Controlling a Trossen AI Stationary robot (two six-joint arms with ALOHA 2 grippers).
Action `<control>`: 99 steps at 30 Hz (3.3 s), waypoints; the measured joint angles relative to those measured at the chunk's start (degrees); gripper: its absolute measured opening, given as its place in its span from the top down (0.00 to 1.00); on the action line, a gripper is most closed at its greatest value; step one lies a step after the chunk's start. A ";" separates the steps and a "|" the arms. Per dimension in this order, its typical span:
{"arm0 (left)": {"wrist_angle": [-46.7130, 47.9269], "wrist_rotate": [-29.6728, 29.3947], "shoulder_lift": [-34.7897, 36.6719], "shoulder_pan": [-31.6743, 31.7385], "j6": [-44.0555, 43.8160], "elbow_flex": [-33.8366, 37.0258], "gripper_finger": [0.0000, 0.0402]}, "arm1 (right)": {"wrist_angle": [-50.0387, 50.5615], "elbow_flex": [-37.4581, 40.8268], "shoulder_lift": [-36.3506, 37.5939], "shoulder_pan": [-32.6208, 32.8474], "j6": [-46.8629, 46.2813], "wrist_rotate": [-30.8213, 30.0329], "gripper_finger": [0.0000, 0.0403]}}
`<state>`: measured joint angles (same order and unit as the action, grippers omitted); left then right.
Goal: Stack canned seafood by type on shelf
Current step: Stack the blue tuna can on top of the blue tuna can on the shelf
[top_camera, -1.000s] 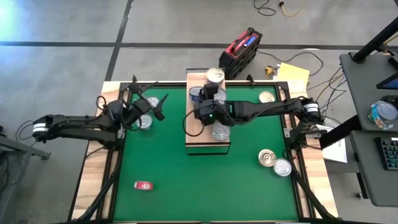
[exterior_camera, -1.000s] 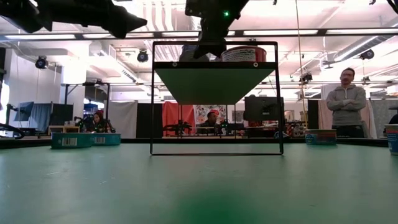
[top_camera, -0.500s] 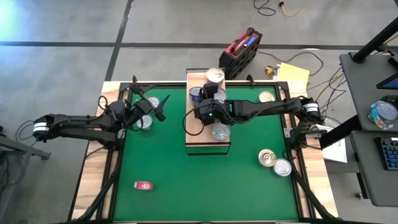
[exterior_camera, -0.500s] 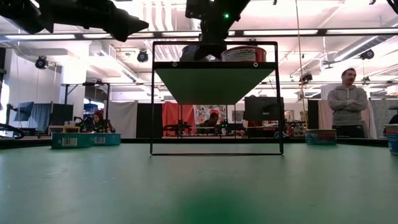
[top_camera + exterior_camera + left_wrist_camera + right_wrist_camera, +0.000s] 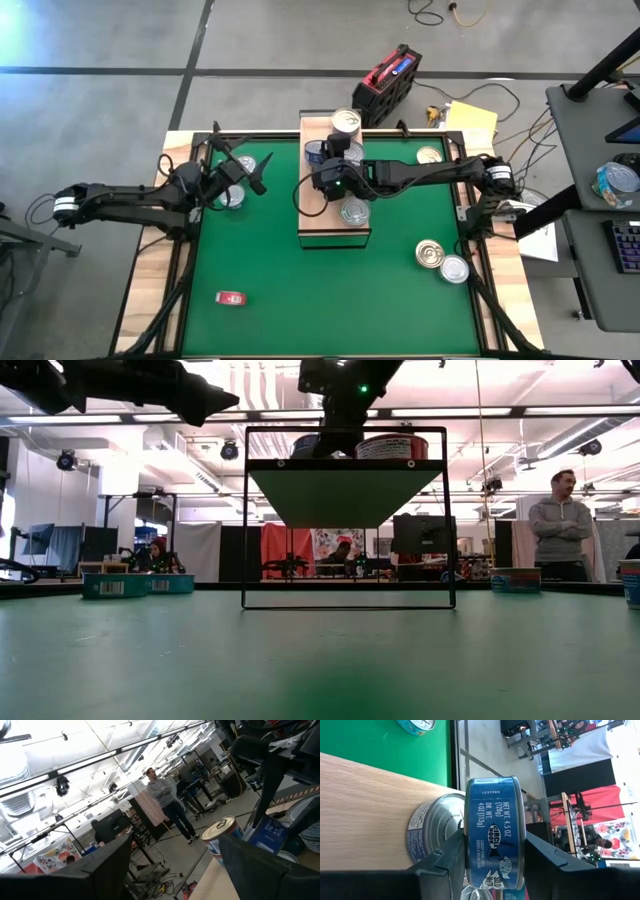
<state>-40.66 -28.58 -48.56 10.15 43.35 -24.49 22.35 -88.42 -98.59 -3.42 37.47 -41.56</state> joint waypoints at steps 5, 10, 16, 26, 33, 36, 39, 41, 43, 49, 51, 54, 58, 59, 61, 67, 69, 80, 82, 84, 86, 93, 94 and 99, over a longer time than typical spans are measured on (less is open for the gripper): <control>0.00 0.02 0.00 0.00 -0.20 0.00 0.30 | -0.14 0.00 0.00 0.00 1.31 0.00 0.64; 0.00 0.04 0.00 0.00 -0.24 0.00 0.30 | -0.28 -0.94 0.00 -0.15 3.47 -0.20 0.64; 0.00 0.07 0.00 0.00 -0.42 0.00 0.30 | 0.42 -2.56 0.00 -1.15 0.65 1.98 0.65; -0.07 0.36 0.00 0.00 -0.42 0.00 0.30 | 3.94 -3.56 0.00 -0.81 -6.46 3.25 0.65; -0.07 0.42 0.00 0.01 -0.56 0.00 0.30 | 6.27 -3.56 0.00 -0.59 -7.24 3.26 0.65; -0.07 0.41 0.00 0.00 -0.61 0.00 0.30 | 6.89 -3.56 0.00 -0.59 -7.49 3.23 0.65; -0.07 0.39 0.00 0.00 -0.61 0.00 0.30 | 7.40 -3.56 0.00 -0.61 -6.95 3.22 0.64; -0.07 0.39 0.00 0.02 -0.61 0.00 0.30 | 7.37 -3.56 0.00 -0.59 -6.97 3.22 0.64; -0.07 0.39 0.00 0.00 -0.61 0.00 0.30 | 7.37 -3.56 0.00 -0.59 -6.86 3.23 0.64; -0.04 0.37 0.00 0.00 -0.61 0.00 0.30 | 7.32 -3.56 0.00 -0.59 -6.24 3.23 0.60; -0.04 0.37 0.00 0.00 -0.61 0.00 0.30 | 7.25 -3.56 0.00 -0.61 -5.96 3.23 0.60; -0.03 0.35 0.00 0.02 -0.61 0.00 0.30 | 7.23 -3.56 0.00 -0.61 -5.50 3.21 0.61; -0.02 0.33 0.00 0.01 -0.61 0.00 0.30 | 7.14 -3.54 0.00 -0.62 -5.34 4.01 0.62; -0.02 0.33 0.00 0.01 -0.61 0.00 0.30 | 7.08 -3.54 0.00 -0.63 -5.36 4.38 0.62; -0.02 0.31 0.00 0.01 -0.61 0.00 0.30 | 7.01 -3.54 0.00 -0.61 -5.33 4.54 0.62; 0.00 -0.02 0.00 0.02 -0.61 0.00 0.30 | 6.31 -3.53 0.00 -0.61 -5.11 4.52 0.59; 0.00 -0.02 0.00 0.02 -0.59 0.00 0.30 | 5.76 -3.52 0.00 -0.61 -4.63 4.60 0.59; 0.00 0.06 0.00 0.00 -0.42 0.00 0.30 | 5.12 -3.52 0.02 -0.74 -3.94 6.98 0.59; 0.00 0.19 0.00 0.02 -0.42 0.00 0.30 | 5.22 -3.52 0.02 -0.74 -3.94 7.10 0.56; 0.00 0.42 0.00 0.01 -0.42 0.00 0.30 | 5.22 -3.52 0.02 -0.74 -3.95 7.18 0.53; 0.00 0.42 0.00 0.00 -0.42 0.00 0.30 | 5.22 -3.52 0.02 -0.74 -3.95 7.46 0.52; 0.00 0.39 0.00 0.02 -0.42 0.00 0.30 | 5.23 -3.52 0.02 -0.74 -4.81 7.63 0.46; -0.01 0.39 0.00 0.02 -0.42 0.00 0.30 | 5.25 -3.52 0.02 -0.74 -5.26 7.67 0.45; 0.00 0.37 0.00 0.02 -0.42 0.00 0.30 | 5.25 -3.52 0.02 -0.74 -6.88 7.69 0.38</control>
<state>-40.66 -28.21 -48.56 10.17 42.94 -24.49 27.59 -91.94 -98.56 -4.16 30.59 -33.87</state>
